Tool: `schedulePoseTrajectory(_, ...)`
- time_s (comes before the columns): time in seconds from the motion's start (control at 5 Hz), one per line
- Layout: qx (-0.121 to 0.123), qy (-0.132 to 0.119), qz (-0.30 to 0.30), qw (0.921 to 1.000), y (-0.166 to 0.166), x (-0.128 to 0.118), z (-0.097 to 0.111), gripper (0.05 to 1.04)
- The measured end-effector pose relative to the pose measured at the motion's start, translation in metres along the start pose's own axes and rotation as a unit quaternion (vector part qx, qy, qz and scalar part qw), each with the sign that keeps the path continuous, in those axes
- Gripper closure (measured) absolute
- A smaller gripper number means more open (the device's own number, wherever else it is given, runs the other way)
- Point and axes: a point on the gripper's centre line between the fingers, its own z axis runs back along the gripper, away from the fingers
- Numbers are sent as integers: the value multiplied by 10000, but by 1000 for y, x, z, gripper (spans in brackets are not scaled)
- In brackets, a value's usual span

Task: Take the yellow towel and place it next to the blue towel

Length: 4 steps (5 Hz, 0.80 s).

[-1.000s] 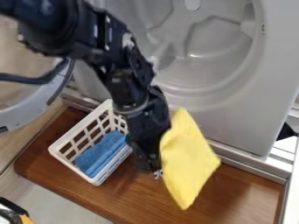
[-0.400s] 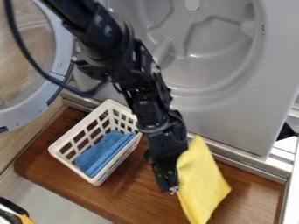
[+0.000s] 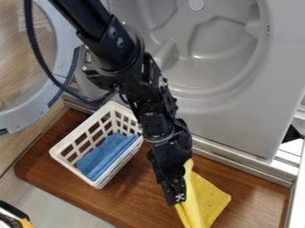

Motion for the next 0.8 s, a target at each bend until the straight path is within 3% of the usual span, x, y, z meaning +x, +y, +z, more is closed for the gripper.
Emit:
schedulePoseTrajectory(0.2, 538, 118, 861, 9948, 8, -9, 13, 75)
schedulePoseTrajectory(0.4, 1240, 700, 2037, 9686, 10, -21, 35, 80)
schedulePoseTrajectory(0.6, 1703, 1010, 2832, 9384, 13, -27, 54, 84)
schedulePoseTrajectory(0.8, 1558, 946, 2957, 9377, 12, -23, 53, 84)
